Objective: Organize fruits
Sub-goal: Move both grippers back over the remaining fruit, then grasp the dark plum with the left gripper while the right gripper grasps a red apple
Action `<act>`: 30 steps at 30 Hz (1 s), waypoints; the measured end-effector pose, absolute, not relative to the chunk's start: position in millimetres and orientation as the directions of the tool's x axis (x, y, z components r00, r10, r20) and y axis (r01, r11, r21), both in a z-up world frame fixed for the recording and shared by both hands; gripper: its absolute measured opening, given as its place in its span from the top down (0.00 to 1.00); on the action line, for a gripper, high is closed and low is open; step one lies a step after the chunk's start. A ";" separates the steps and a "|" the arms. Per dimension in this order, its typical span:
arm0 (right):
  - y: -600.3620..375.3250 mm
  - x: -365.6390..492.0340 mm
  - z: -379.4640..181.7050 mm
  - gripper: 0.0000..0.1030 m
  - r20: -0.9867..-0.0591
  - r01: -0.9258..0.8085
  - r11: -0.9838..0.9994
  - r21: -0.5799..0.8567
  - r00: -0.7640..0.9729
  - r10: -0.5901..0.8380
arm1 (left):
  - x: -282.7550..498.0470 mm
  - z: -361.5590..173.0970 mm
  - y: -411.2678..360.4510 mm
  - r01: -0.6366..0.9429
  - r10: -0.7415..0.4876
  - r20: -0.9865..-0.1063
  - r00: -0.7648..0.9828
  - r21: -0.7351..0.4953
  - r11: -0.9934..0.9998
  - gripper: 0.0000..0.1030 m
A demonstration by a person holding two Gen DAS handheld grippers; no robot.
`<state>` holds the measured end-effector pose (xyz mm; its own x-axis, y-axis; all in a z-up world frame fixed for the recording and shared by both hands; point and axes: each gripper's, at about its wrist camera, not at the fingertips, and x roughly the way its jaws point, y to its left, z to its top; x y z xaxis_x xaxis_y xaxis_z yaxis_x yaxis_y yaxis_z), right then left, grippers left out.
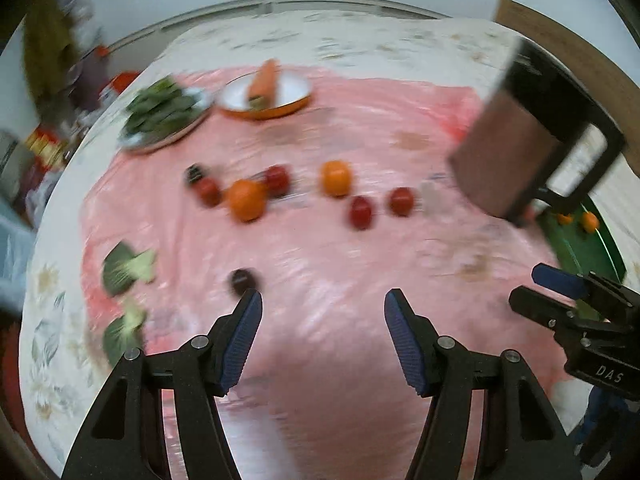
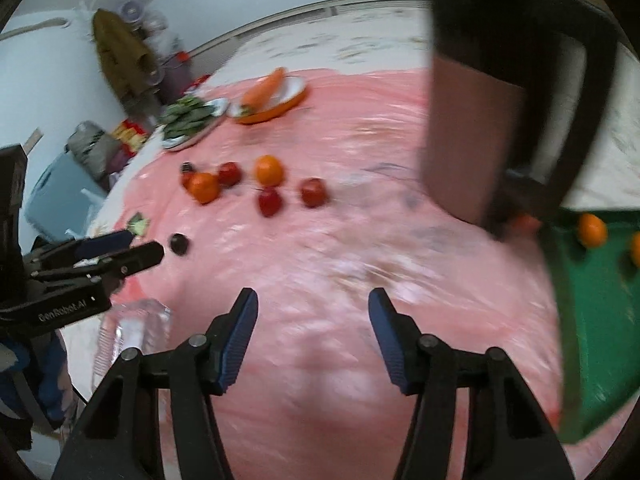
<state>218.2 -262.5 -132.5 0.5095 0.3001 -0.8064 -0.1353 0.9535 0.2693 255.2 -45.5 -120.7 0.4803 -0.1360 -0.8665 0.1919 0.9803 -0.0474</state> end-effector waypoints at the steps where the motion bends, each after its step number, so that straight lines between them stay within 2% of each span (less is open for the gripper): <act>1: -251.9 226.7 -134.2 0.00 -0.803 -0.151 0.949 0.277 0.505 0.315 | 255.5 -123.8 -36.5 0.172 -0.127 -0.869 0.478 -0.050 0.984 0.44; 9: -205.3 276.5 -147.7 0.00 -0.792 -0.205 0.934 0.293 0.494 0.358 | 271.6 -149.6 13.8 0.064 -0.086 -0.891 0.445 -0.064 0.996 0.44; 17: -183.6 313.0 -162.8 0.00 -0.799 -0.222 0.933 0.284 0.483 0.359 | 292.6 -164.7 11.8 0.092 -0.098 -0.897 0.432 -0.065 0.994 0.44; 20: -182.3 323.4 -168.0 0.00 -0.802 -0.225 0.934 0.278 0.480 0.354 | 298.8 -170.1 9.1 0.104 -0.110 -0.902 0.417 -0.073 0.992 0.52; 22: -181.6 329.9 -170.2 0.06 -0.803 -0.229 0.934 0.275 0.480 0.354 | 301.4 -174.7 7.9 0.104 -0.111 -0.905 0.411 -0.074 0.992 0.53; 30: -178.4 348.4 -181.4 0.06 -0.808 -0.234 0.938 0.256 0.481 0.340 | 309.3 -187.2 6.0 0.106 -0.116 -0.912 0.394 -0.081 0.991 0.56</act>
<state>348.4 -178.4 -181.4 0.4806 0.3403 -0.8082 -0.2341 0.9380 0.2558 309.3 6.0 -187.2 0.3936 -0.1163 -0.9119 0.1062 0.9911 -0.0805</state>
